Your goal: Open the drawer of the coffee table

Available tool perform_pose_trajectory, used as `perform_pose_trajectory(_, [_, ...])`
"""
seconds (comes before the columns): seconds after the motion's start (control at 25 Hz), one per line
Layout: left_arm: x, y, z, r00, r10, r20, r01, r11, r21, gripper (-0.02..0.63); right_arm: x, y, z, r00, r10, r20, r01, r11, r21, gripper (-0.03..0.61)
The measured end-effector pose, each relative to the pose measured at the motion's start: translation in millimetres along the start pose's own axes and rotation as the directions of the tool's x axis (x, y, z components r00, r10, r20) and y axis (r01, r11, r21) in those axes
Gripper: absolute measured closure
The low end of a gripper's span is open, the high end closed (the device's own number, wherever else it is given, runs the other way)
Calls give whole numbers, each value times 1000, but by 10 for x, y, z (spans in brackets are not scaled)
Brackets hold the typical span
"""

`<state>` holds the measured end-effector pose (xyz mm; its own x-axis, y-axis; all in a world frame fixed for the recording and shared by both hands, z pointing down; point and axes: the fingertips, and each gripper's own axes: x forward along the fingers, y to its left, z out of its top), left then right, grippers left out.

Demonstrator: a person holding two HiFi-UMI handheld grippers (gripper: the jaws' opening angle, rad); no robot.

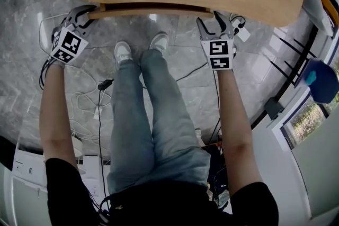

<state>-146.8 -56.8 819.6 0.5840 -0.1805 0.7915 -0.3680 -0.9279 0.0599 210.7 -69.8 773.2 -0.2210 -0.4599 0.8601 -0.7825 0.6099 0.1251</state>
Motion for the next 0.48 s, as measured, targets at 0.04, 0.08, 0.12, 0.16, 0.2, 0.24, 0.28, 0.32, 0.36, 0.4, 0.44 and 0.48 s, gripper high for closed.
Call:
perform_pose_trajectory(0.04, [0, 2, 3, 1000, 2, -2, -2, 1000, 0, 500, 24, -3, 3, 1000, 4, 0, -4, 1000, -20, 342])
perform_pose_trajectory(0.08, [0, 5, 24, 1000, 3, -1, -3, 1000, 3, 499, 42, -11, 13, 1000, 5, 2, -5, 999, -37, 342])
perform_pose_trajectory(0.12, [1, 8, 54, 1000, 2, 1, -2, 1000, 10, 499, 55, -18, 29, 1000, 5, 5, -4, 999, -54, 344])
perform_pose_trajectory(0.16, [2, 10, 71, 1000, 2, 1, -2, 1000, 14, 499, 65, -21, 47, 1000, 3, 8, -3, 997, -72, 362])
perform_pose_trajectory(0.2, [7, 9, 59, 1000, 4, -3, -4, 1000, 11, 499, 71, -18, 63, 1000, 1, 8, -1, 996, -91, 387])
perform_pose_trajectory(0.24, [11, 8, 42, 1000, 7, -8, -7, 1000, 7, 499, 74, -12, 73, 1000, 0, 6, 1, 994, -109, 394])
perform_pose_trajectory(0.28, [15, 11, 43, 1000, 10, -11, -10, 1000, 6, 499, 74, -6, 76, 1000, 0, 4, 1, 993, -121, 396])
perform_pose_trajectory(0.32, [21, 13, 44, 1000, 12, -14, -12, 1000, 4, 499, 74, 1, 73, 1000, 2, 5, -1, 992, -124, 399])
perform_pose_trajectory(0.36, [30, 12, 23, 1000, 15, -17, -15, 1000, -4, 499, 74, 7, 67, 1000, 4, 6, -4, 992, -122, 402])
perform_pose_trajectory(0.4, [38, 8, -4, 1000, 17, -19, -18, 1000, -13, 497, 74, 11, 63, 1000, 7, 6, -6, 993, -120, 405])
perform_pose_trajectory(0.44, [41, 6, -20, 1000, 19, -20, -19, 1000, -19, 497, 73, 12, 61, 1000, 10, 6, -9, 993, -121, 407])
perform_pose_trajectory(0.48, [39, 4, -26, 1000, 19, -22, -19, 1000, -20, 497, 70, 11, 63, 1000, 12, 6, -11, 992, -125, 408])
